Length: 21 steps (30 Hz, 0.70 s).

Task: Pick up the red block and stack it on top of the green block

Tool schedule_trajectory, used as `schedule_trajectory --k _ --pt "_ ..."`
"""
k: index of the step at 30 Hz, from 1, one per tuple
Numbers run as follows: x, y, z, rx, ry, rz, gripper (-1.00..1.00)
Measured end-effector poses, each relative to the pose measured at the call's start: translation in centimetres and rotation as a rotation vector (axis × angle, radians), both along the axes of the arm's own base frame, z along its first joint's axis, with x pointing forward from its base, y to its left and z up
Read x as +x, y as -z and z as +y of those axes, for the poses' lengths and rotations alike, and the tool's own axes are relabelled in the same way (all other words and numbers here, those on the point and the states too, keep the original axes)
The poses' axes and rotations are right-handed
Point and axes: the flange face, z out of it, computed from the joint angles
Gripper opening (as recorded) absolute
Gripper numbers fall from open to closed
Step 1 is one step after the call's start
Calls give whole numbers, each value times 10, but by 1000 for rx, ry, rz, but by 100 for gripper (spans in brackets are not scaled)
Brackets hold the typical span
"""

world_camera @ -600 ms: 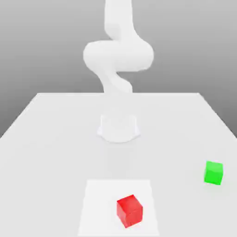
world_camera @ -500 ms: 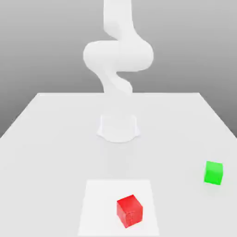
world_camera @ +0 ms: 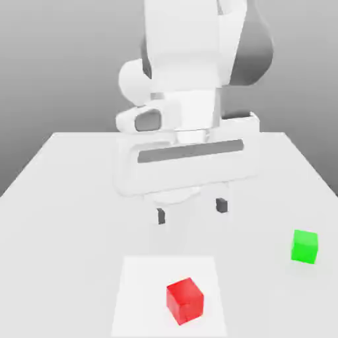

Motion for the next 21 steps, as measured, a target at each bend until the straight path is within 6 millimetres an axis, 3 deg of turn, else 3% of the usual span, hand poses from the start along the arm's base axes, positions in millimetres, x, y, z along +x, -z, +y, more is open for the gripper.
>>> schedule_trajectory --k 5,10,11,17,21 --pt "-22 92 1 -49 -85 137 0" --pt "-26 156 0 -56 -99 157 0" --pt "-27 164 0 -56 -98 157 -100" --pt "-27 168 0 -56 -98 159 -100" --pt "-26 135 0 -57 -99 158 -100"
